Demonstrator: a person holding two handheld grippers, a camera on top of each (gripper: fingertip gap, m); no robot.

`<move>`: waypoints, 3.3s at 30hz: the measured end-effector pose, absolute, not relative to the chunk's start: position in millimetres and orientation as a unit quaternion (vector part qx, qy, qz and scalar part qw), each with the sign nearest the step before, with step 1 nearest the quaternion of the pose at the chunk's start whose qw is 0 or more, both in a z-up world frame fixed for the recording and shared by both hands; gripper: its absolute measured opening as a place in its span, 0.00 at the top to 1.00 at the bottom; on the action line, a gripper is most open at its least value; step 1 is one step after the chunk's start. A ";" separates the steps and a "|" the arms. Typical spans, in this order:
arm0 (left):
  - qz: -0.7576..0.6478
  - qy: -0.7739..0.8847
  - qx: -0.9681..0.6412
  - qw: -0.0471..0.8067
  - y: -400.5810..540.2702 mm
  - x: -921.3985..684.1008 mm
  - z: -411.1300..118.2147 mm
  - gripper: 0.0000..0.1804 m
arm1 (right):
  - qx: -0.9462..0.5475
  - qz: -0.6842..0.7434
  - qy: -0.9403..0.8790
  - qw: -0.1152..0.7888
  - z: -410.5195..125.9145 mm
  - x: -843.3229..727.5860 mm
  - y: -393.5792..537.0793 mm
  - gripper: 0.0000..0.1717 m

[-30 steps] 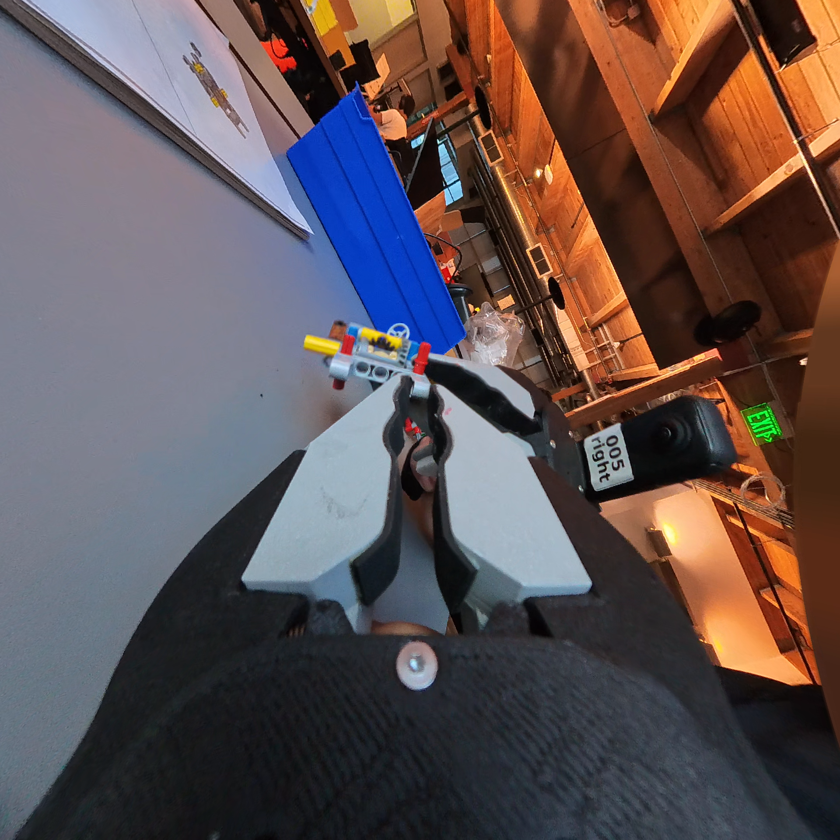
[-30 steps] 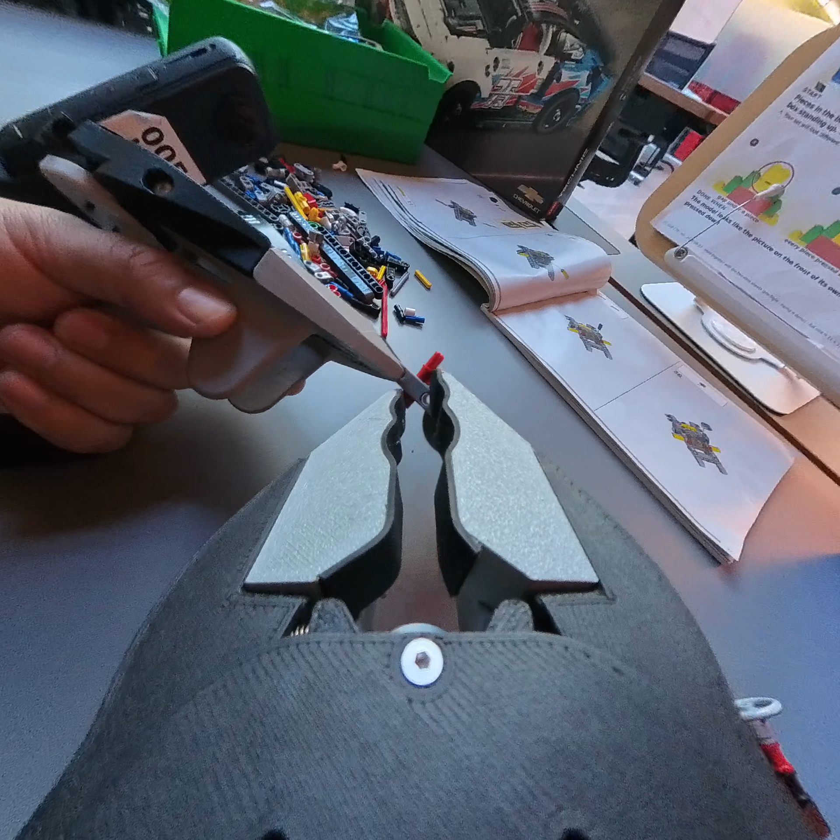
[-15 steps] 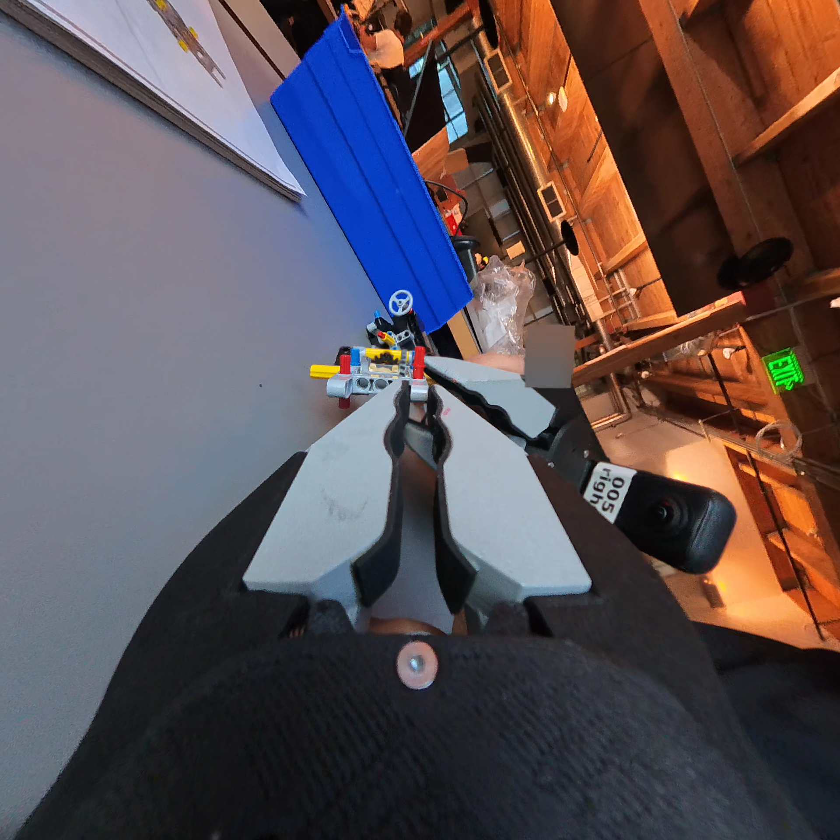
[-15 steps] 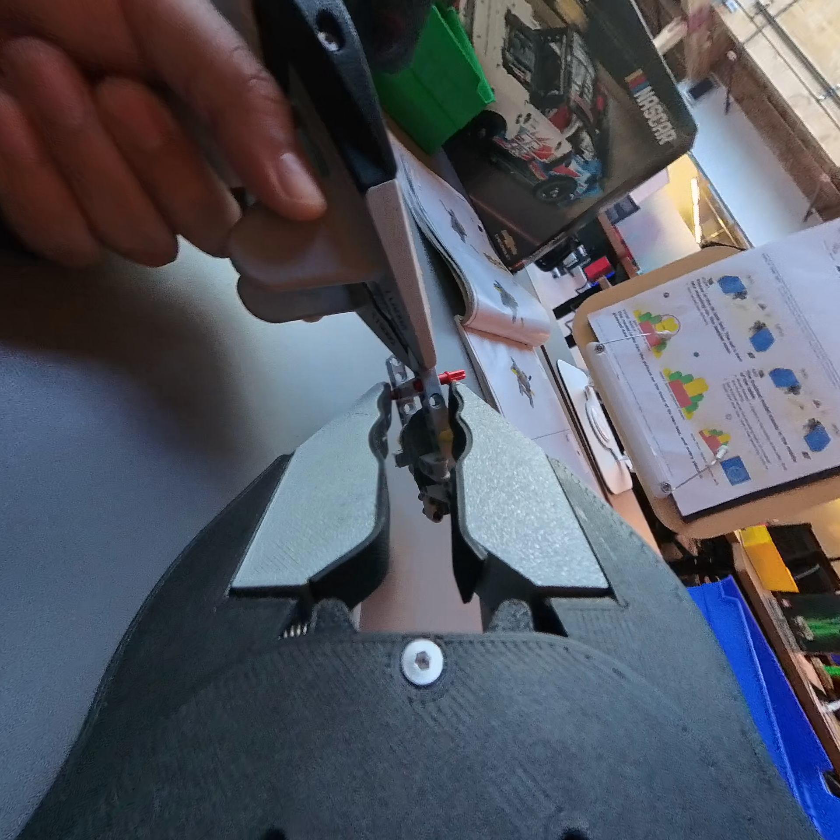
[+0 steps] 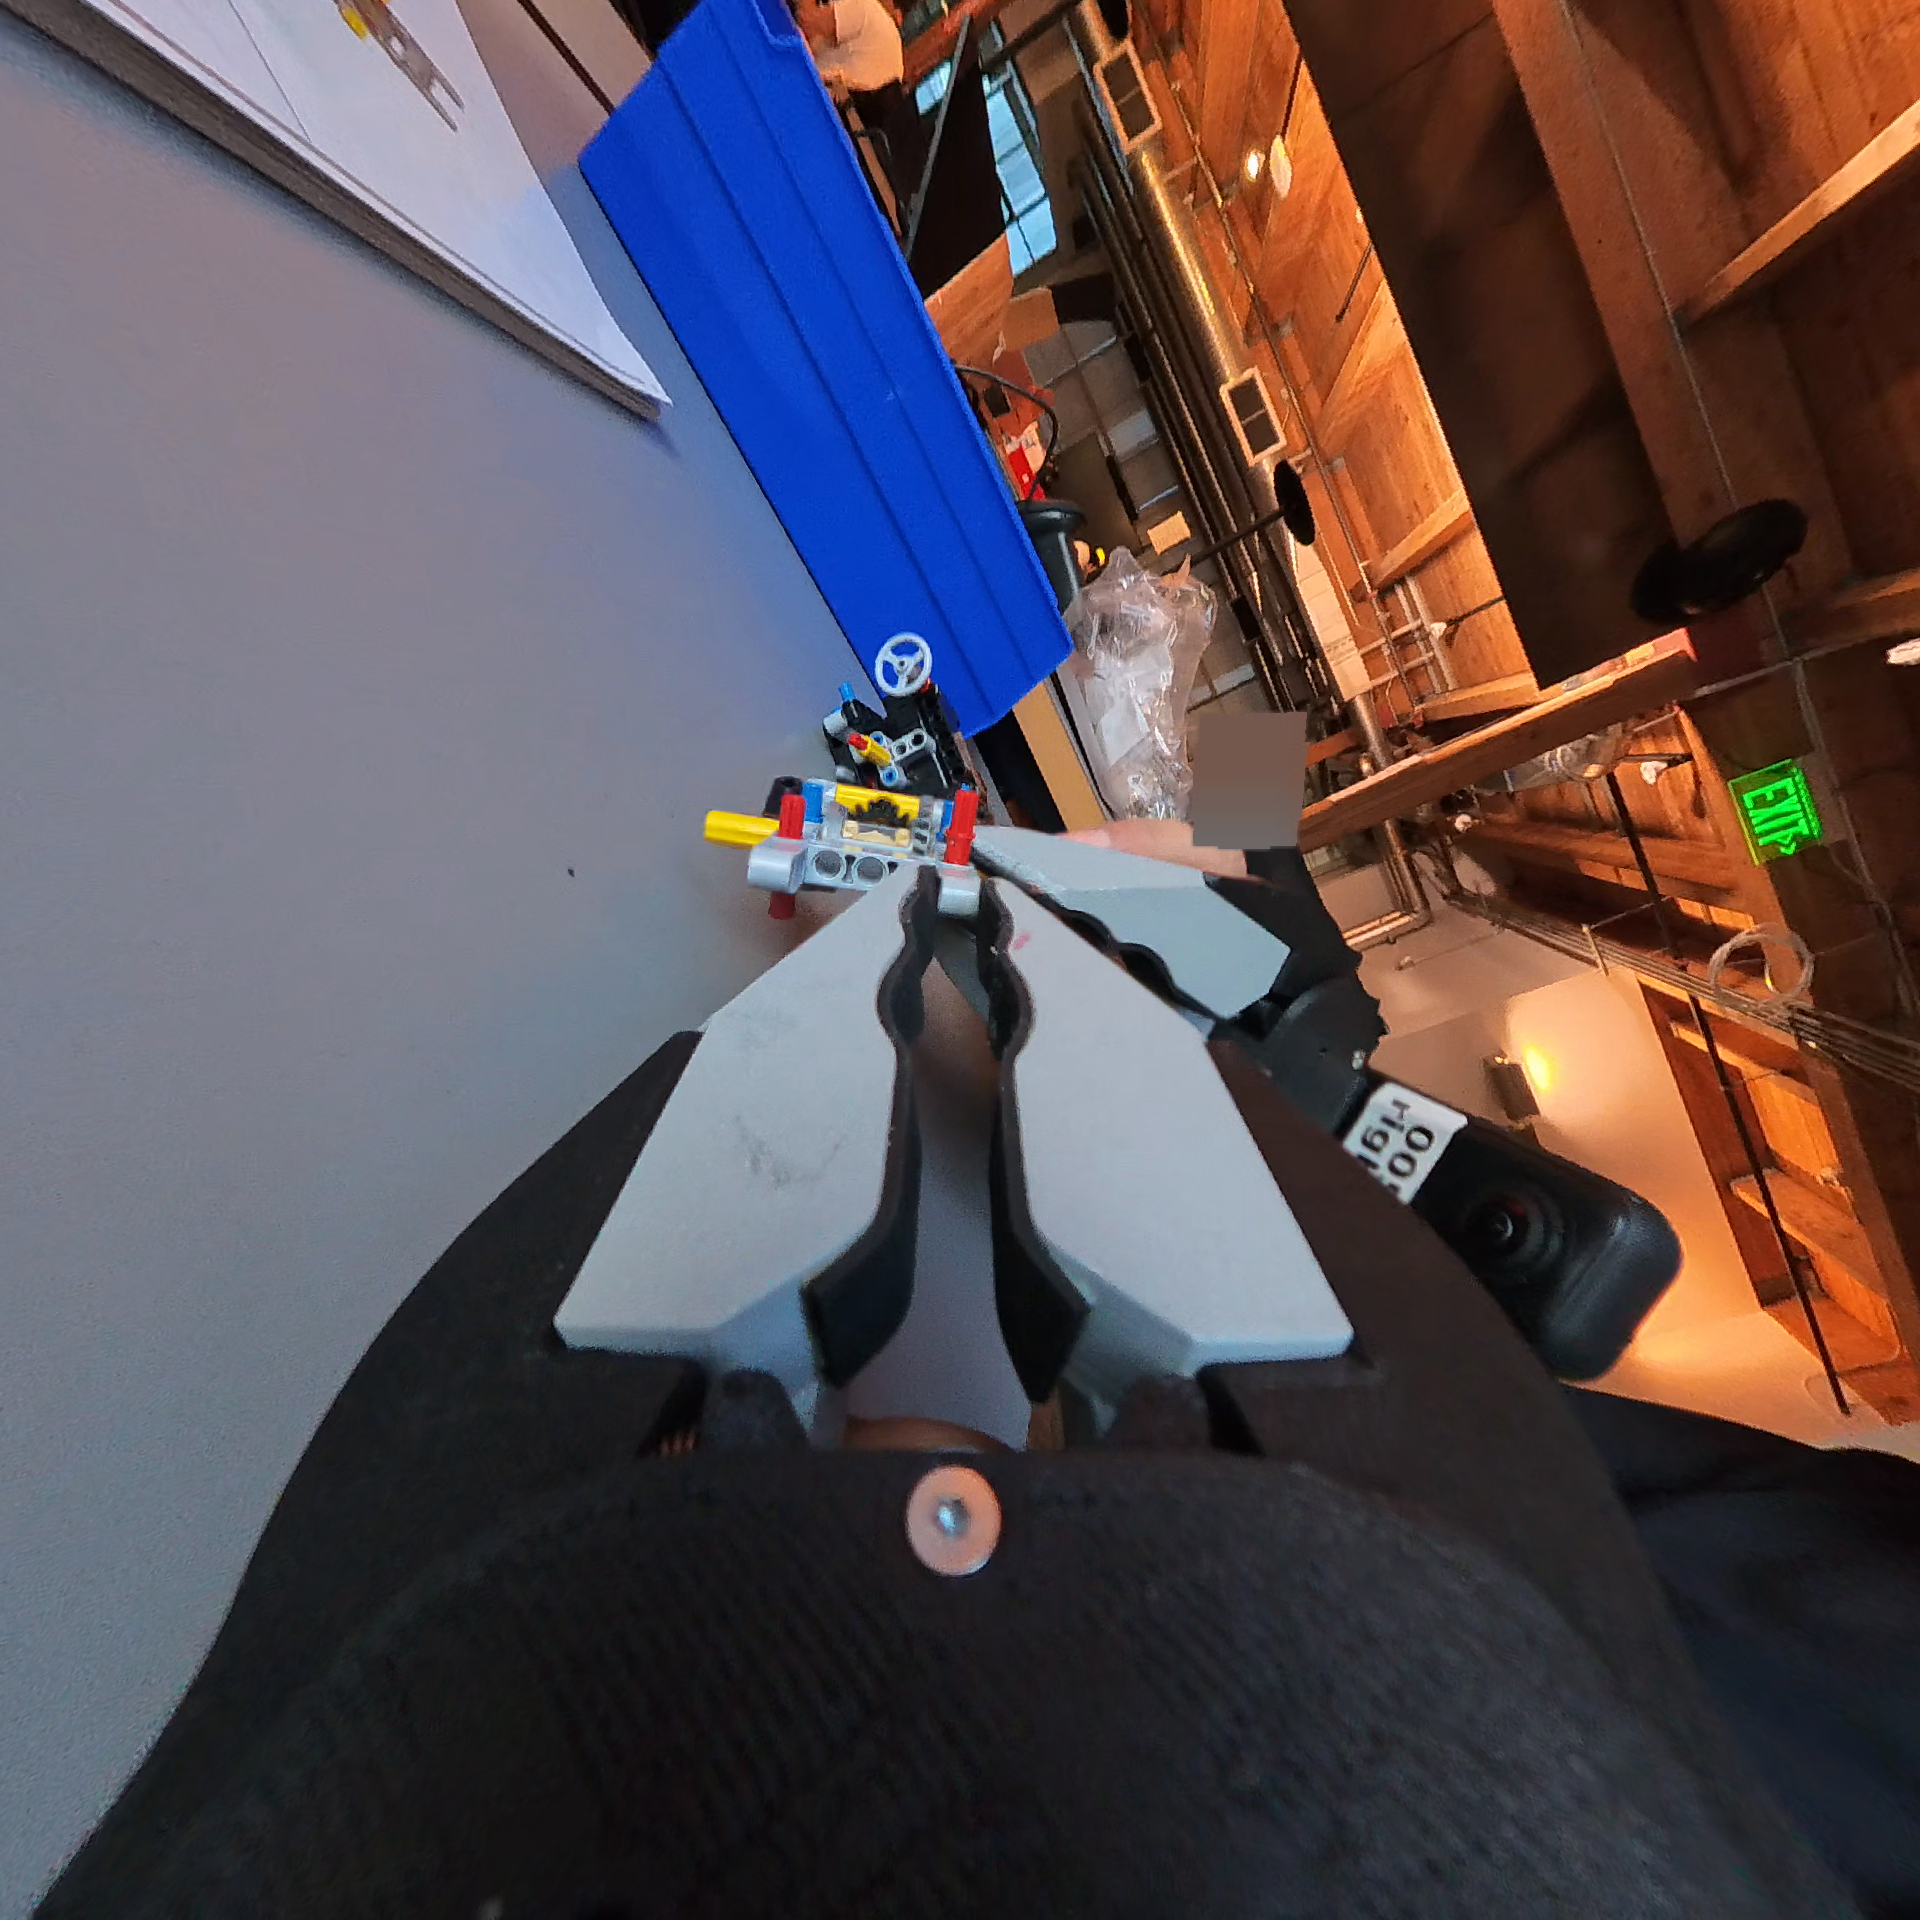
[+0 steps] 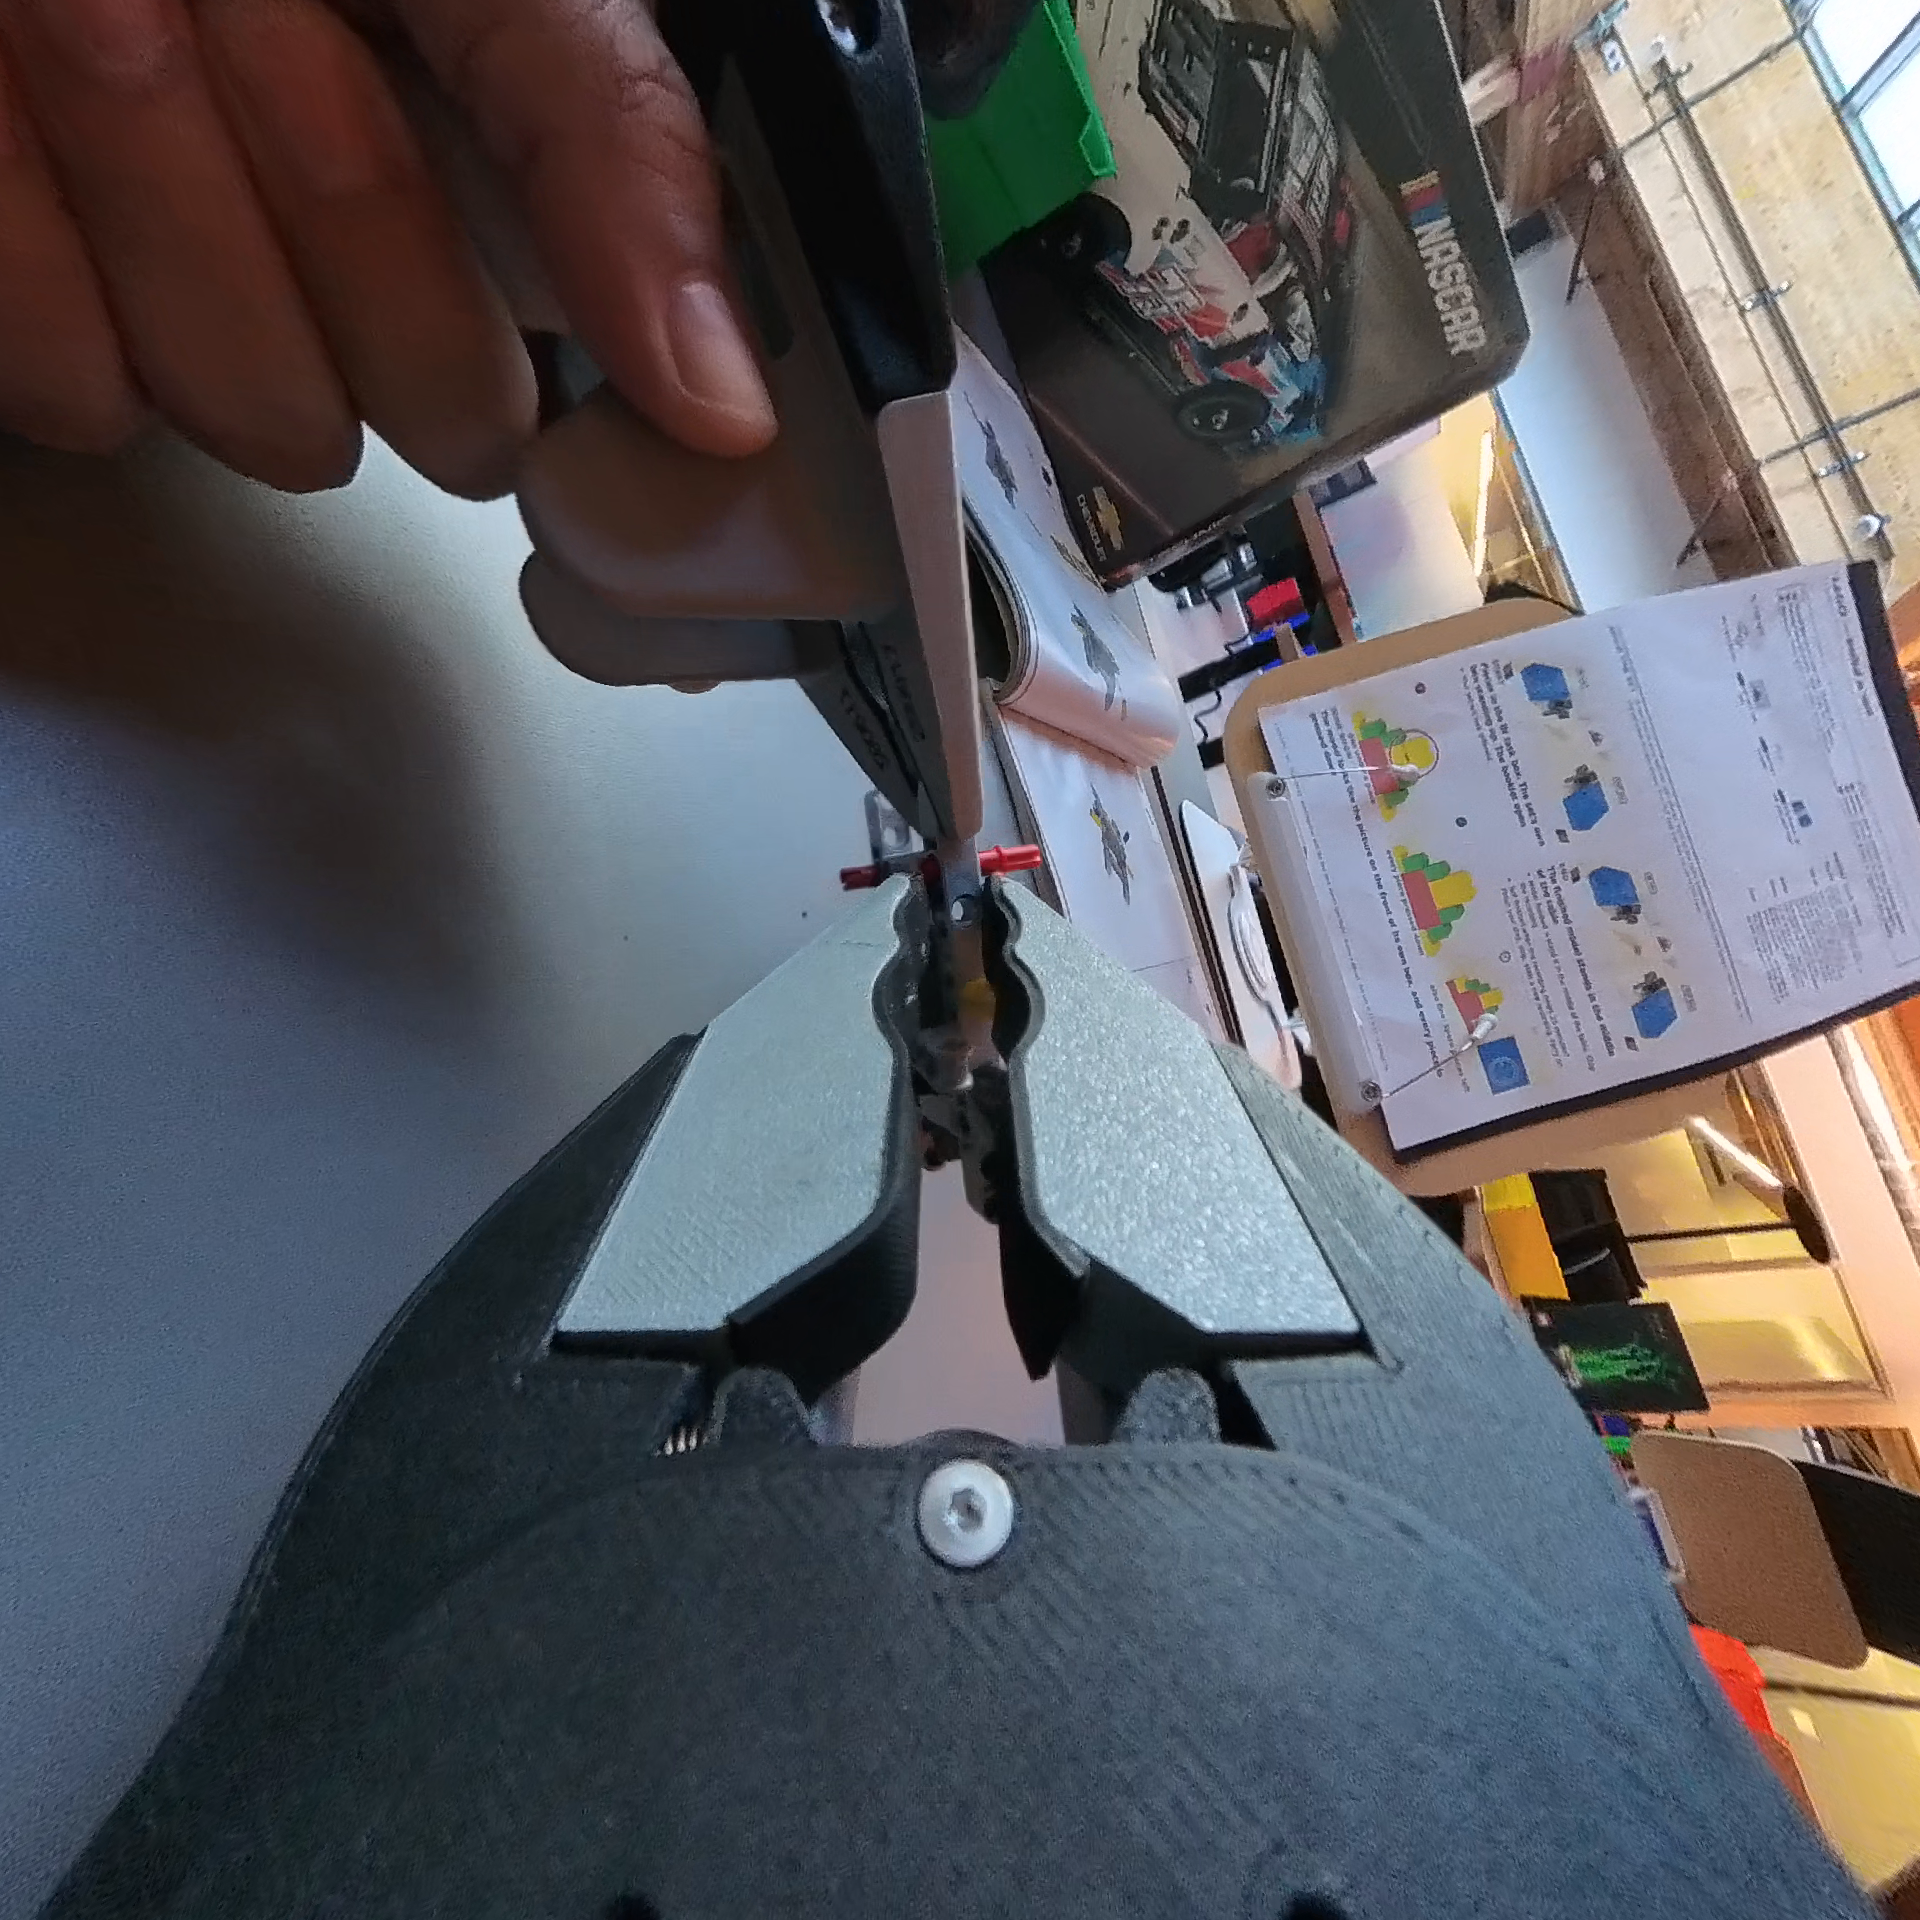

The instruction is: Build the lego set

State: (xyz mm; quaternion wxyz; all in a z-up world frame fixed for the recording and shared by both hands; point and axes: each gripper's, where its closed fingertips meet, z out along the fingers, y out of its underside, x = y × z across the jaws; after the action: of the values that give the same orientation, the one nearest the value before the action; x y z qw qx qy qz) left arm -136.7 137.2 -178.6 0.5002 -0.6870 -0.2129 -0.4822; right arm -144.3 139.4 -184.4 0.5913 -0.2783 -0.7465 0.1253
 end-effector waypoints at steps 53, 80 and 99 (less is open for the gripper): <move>-0.164 0.057 -0.748 0.640 144.7 -120.4 -155.0 0.97 | -0.541 0.677 -0.430 0.252 -147.7 -133.6 146.4 1.00; -0.085 0.132 -0.768 0.621 143.9 -127.6 -153.6 0.75 | -0.529 0.663 -0.415 0.329 -137.2 -137.5 156.7 1.00; 0.369 0.492 -0.636 0.467 148.5 -136.3 -160.3 0.91 | -0.591 0.657 -0.413 0.221 -162.5 -148.5 153.8 0.99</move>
State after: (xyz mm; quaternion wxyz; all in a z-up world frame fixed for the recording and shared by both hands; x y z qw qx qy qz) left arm -136.3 148.5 -160.3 0.4668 -0.6356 0.4918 0.3691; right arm -148.5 153.8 -162.5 0.2215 -0.5911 -0.4128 0.6566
